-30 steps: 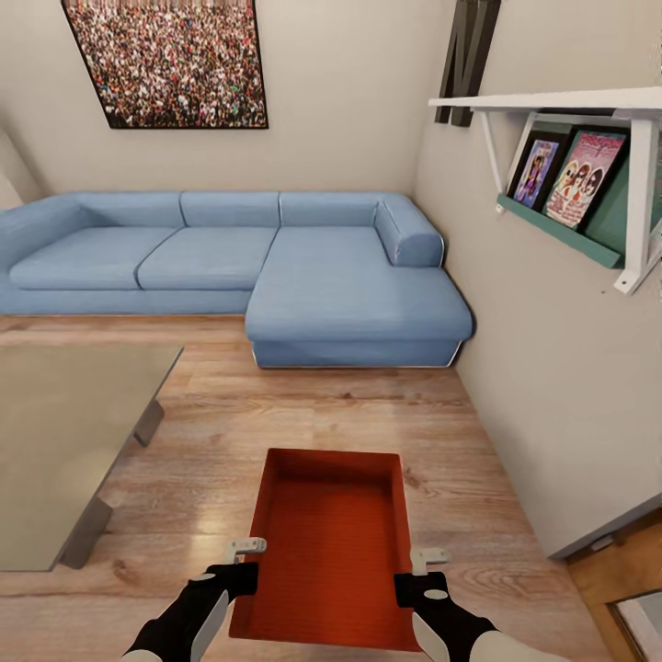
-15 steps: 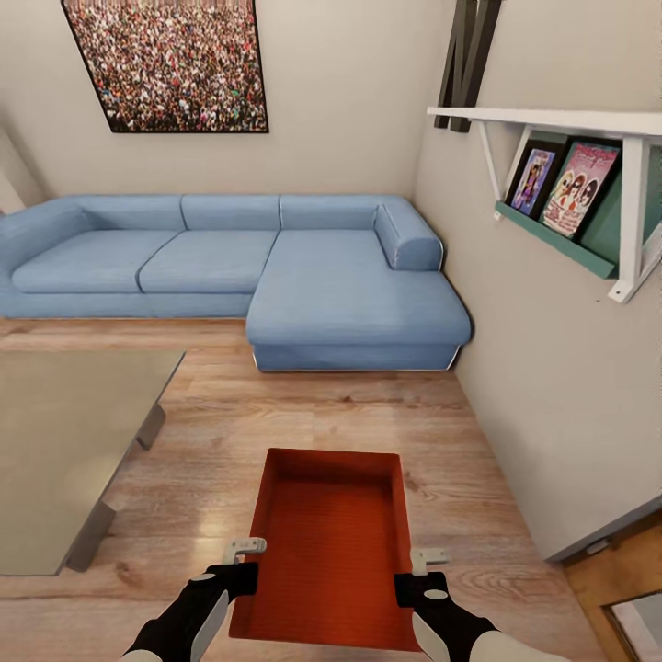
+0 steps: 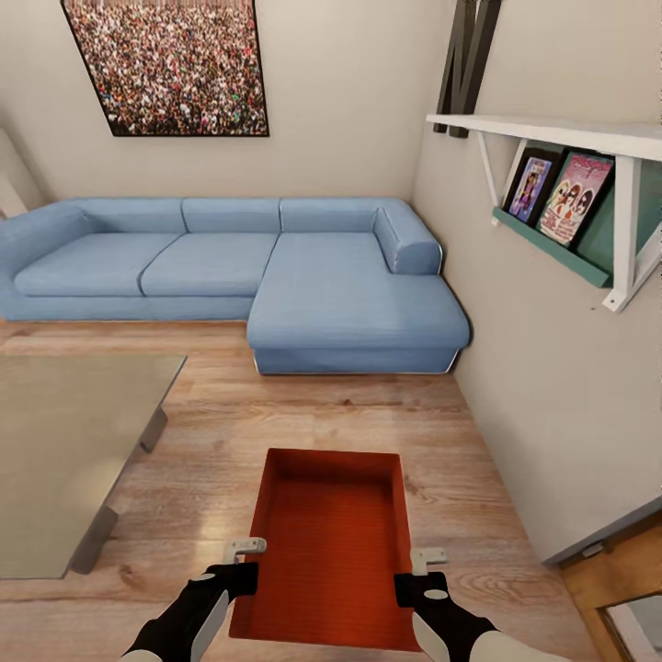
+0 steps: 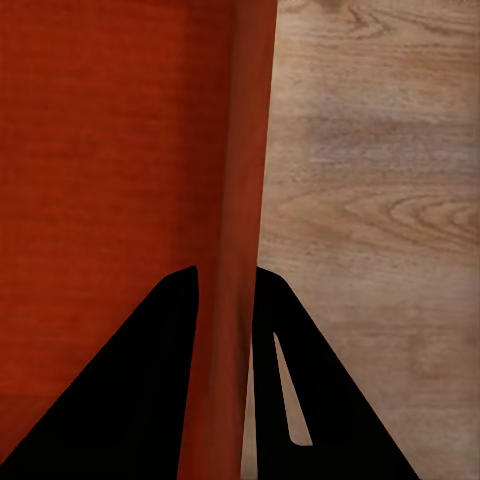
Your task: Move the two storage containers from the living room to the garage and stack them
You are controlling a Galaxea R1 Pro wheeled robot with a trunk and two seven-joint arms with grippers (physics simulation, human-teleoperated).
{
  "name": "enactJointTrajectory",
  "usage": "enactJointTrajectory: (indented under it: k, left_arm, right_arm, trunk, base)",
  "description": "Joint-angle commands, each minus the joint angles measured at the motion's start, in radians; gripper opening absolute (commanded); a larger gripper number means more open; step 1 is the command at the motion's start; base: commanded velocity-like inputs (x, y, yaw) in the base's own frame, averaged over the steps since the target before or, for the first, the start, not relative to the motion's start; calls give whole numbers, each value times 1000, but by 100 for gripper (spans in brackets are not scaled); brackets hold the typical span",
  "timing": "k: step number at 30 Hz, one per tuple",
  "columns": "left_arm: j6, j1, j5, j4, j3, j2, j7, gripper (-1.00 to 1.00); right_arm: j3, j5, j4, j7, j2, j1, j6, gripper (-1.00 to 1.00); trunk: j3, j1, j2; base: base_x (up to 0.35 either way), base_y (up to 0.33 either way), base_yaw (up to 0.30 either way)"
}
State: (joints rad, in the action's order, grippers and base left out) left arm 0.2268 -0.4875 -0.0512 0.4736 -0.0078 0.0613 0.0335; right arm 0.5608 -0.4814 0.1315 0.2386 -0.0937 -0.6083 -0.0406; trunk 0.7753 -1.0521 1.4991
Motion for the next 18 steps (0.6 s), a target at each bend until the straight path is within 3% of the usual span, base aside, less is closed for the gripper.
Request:
enactJointTrajectory:
  k: [1, 18]
  left_arm:
    - [1, 0, 5, 5, -9, -1, 11, -100]
    - [0, 0, 5, 5, -10, -1, 10, -100]
  right_arm:
    - [18, -28, -20, 4, 1, -1, -4, -100]
    - [18, -28, -20, 4, 0, -1, -4, -100]
  trunk:
    - [-3, 4, -7]
    - [-56, 69, -126]
  base:
    - [0, 0, 0]
    - [0, 0, 0]
